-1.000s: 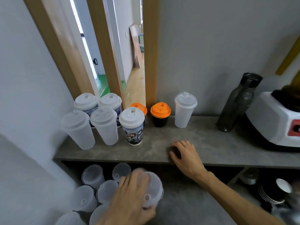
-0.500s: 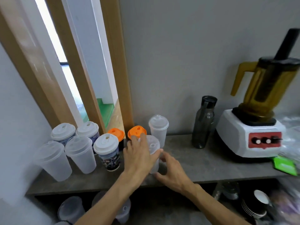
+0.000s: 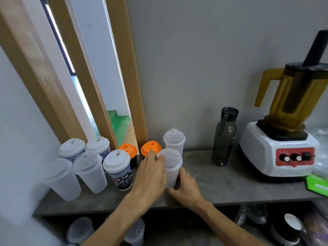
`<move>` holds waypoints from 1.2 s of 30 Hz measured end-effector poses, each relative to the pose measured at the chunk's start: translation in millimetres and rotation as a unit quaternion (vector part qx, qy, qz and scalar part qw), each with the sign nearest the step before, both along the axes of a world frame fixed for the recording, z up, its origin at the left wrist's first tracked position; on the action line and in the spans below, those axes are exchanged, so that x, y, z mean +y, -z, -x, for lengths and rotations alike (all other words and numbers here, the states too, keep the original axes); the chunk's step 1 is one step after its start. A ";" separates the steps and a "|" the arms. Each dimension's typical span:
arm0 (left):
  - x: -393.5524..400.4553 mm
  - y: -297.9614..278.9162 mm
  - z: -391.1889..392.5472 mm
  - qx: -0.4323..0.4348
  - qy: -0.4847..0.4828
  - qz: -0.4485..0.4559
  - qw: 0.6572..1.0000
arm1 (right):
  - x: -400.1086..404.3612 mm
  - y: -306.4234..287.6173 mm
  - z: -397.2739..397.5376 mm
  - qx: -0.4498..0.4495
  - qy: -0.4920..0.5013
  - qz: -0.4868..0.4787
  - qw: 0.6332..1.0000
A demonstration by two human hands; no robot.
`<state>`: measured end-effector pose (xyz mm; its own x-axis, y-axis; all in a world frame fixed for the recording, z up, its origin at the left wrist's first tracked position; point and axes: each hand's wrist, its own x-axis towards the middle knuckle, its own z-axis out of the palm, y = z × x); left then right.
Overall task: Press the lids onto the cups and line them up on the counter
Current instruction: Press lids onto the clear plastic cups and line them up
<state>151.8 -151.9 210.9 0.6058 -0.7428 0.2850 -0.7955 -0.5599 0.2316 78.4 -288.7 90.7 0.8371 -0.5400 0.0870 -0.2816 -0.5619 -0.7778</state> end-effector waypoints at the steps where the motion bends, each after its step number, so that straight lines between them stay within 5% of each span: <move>1: -0.7 1.9 -1.2 -0.024 0.001 0.011 1.000 | 1.1 0.5 -2.0 -0.005 -0.002 -0.003 1.000; 12: -5.3 24.2 -8.9 -0.064 -0.007 0.114 0.991 | 11.5 15.3 -23.3 -0.014 0.014 -0.009 1.000; 21: -3.1 35.5 -37.6 0.077 0.025 0.143 0.986 | 6.1 34.5 -28.0 -0.012 0.017 -0.021 1.000; 26: -4.8 47.2 -38.1 0.251 0.075 0.231 0.937 | 6.1 36.5 -27.4 -0.022 0.008 -0.022 0.999; 31: -1.3 47.4 -31.2 0.256 0.075 0.257 0.929 | 7.1 33.2 -24.8 -0.032 0.007 -0.013 0.999; 36: -5.7 63.6 -2.9 0.306 0.003 0.357 0.883 | 10.2 26.5 -24.6 -0.052 0.007 0.006 0.999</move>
<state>154.7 -157.7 147.2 0.8056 -0.5098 0.3018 -0.4012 -0.0946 0.9111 103.0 -278.5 64.2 0.8160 -0.5495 0.1794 -0.2077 -0.5684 -0.7961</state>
